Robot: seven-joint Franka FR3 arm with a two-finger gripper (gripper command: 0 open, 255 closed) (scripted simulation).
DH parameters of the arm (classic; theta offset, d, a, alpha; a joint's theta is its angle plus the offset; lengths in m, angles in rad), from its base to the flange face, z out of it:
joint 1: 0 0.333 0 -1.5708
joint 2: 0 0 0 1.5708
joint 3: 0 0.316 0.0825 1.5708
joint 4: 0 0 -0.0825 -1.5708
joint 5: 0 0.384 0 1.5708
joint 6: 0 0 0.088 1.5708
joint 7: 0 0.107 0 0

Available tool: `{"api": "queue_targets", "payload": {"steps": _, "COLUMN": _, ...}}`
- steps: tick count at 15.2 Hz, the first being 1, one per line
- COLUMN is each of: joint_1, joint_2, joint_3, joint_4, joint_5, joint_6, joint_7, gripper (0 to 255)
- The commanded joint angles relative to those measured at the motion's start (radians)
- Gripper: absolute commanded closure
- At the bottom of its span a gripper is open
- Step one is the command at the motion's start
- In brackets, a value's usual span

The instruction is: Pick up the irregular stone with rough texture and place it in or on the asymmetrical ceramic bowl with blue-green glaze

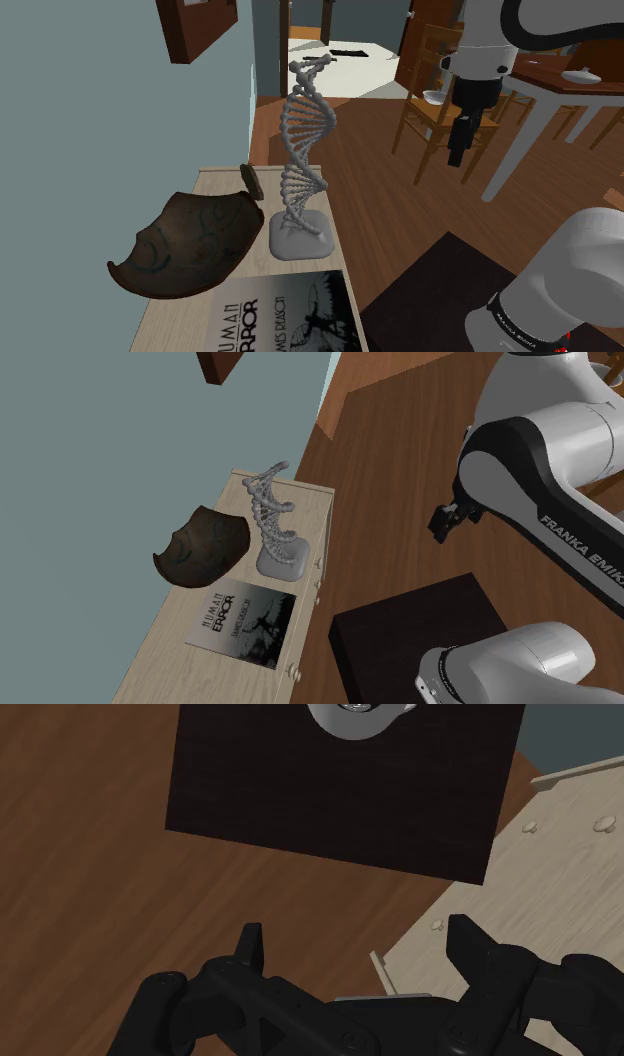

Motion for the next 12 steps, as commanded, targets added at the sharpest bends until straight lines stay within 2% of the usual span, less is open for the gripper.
{"api": "queue_targets", "payload": {"steps": 1, "joint_1": 0.000, "joint_2": 0.000, "joint_3": 0.000, "joint_4": 0.000, "joint_5": 0.000, "joint_6": 0.000, "joint_7": 0.000, "gripper": 0}}
{"api": "queue_targets", "payload": {"steps": 7, "joint_1": 0.021, "joint_2": 0.097, "joint_3": 0.115, "joint_4": 0.031, "joint_5": 0.121, "joint_6": 0.100, "joint_7": 0.180, "gripper": 0}}
{"api": "queue_targets", "payload": {"steps": 12, "joint_1": 0.029, "joint_2": 0.207, "joint_3": 0.206, "joint_4": 0.090, "joint_5": 0.192, "joint_6": 0.189, "joint_7": 0.323, "gripper": 0}}
